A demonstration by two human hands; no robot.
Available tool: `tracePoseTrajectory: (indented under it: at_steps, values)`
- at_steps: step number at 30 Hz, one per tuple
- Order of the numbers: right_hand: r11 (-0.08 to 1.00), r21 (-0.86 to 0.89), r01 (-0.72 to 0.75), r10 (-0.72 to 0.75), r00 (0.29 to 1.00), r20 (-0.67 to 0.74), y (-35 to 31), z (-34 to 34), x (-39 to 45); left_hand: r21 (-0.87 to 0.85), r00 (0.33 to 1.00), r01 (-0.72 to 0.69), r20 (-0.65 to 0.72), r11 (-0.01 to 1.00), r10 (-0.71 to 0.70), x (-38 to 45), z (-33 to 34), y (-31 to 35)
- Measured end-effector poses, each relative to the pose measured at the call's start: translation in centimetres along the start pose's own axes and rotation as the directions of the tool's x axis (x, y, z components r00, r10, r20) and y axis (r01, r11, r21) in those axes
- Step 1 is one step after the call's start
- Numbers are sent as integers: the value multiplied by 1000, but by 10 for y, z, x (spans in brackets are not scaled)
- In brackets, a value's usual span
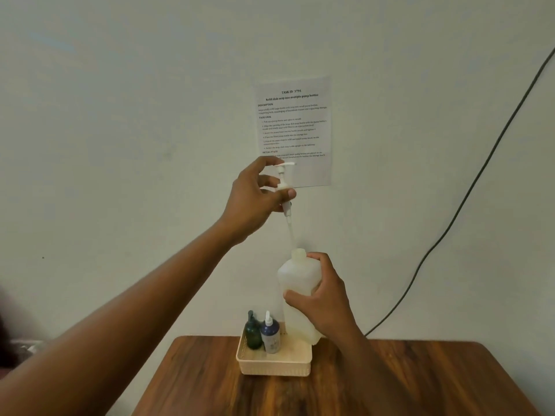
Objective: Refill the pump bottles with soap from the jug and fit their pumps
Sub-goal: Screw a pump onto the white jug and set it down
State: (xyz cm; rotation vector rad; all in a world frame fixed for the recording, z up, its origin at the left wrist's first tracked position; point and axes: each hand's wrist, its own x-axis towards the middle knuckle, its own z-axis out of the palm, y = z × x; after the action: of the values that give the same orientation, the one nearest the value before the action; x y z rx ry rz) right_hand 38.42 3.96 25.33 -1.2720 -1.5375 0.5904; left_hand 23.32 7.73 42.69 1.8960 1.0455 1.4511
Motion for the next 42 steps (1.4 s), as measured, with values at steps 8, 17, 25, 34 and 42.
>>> tracePoseTrajectory:
  at_steps: [8,17,25,34,42]
  values:
    - [999,-33,22,-23,999,-24,-14,-6,8,121,1000,0,20,993,-3,-35,26,-24]
    - [999,-22,42,-43,997,-67,-20,-9,13,122,999,26,36,992,-30,-54,32,-28]
    - [999,-7,47,-47,996,-74,-20,-11,15,139,997,19,77,990,-30,-55,34,-24]
    - [998,-45,38,-41,996,-83,-24,-12,16,113,994,100,-61,988,-94,-55,42,-29]
    - [999,-44,19,-22,997,-78,-24,-20,14,-107,960,248,165,963,-229,-50,32,-25]
